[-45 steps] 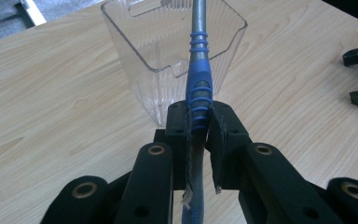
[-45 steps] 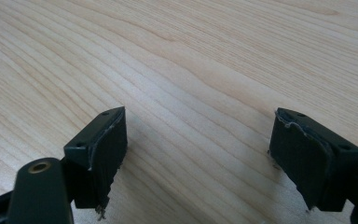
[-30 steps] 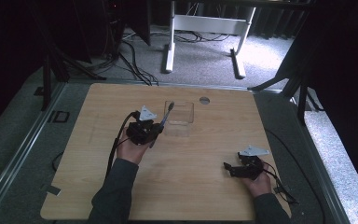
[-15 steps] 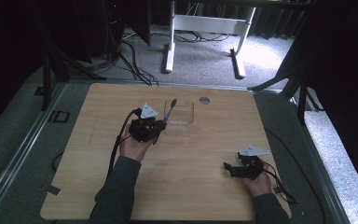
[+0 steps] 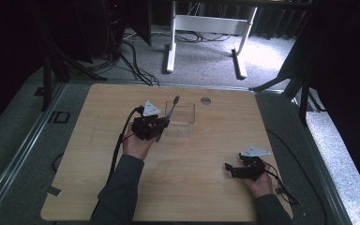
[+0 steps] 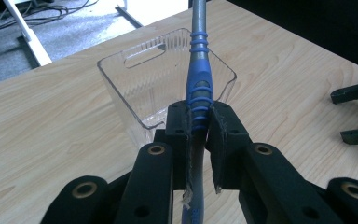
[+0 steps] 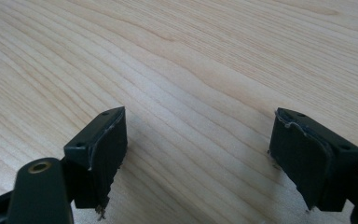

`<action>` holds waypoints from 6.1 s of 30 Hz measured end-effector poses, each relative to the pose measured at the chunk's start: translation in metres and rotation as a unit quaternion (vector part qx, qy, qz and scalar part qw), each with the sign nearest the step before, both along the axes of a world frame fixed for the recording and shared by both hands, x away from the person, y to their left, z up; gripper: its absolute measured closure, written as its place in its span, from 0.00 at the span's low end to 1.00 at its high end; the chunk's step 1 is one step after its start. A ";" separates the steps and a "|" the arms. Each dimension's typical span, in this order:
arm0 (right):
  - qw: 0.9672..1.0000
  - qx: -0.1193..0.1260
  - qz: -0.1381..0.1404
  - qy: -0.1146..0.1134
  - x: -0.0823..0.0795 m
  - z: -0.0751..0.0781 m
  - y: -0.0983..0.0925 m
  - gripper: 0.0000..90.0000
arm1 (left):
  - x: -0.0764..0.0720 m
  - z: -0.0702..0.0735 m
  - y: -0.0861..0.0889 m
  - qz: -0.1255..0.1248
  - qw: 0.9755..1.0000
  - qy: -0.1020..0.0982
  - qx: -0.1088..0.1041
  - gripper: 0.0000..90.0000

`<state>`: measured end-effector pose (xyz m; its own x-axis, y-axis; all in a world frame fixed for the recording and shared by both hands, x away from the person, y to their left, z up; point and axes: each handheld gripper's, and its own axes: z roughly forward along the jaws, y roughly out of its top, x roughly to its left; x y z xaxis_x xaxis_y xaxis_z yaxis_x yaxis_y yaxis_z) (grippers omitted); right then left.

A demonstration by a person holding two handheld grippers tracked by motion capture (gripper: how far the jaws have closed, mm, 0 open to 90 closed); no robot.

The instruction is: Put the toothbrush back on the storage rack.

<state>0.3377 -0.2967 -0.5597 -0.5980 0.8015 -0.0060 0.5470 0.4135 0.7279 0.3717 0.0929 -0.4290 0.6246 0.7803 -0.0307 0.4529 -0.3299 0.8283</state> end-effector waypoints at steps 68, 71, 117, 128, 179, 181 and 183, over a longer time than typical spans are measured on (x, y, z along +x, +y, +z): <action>1.000 0.000 0.000 0.002 0.000 0.000 0.000 0.21 | 0.031 0.008 -0.008 0.016 0.998 -0.041 -0.054 0.88; 1.000 0.000 0.000 0.002 0.000 0.000 0.000 0.21 | 0.032 0.009 -0.009 0.015 0.998 -0.042 -0.054 0.88; 1.000 0.000 0.000 0.002 0.000 0.000 0.000 0.21 | 0.050 -0.001 -0.025 0.021 0.993 -0.092 -0.073 0.88; 1.000 0.000 0.000 0.002 0.000 0.000 0.000 0.21 | 0.056 -0.004 -0.022 0.030 0.992 -0.100 -0.076 0.88; 1.000 0.000 -0.001 0.002 0.000 0.000 0.000 0.21 | 0.070 -0.035 -0.026 -0.012 0.999 -0.032 0.027 0.78; 1.000 0.000 0.000 0.002 0.000 0.000 0.000 0.21 | 0.068 -0.034 -0.027 -0.015 0.999 -0.033 0.035 0.73; 1.000 0.000 0.000 0.002 0.000 0.000 0.000 0.21 | 0.065 -0.032 -0.025 -0.017 0.999 -0.035 0.032 0.69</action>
<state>0.3374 -0.2966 -0.5596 -0.5978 0.8016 -0.0035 0.5496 0.4130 0.7262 0.4368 0.0674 -0.4614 0.6493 0.7579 0.0632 0.3818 -0.3968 0.8347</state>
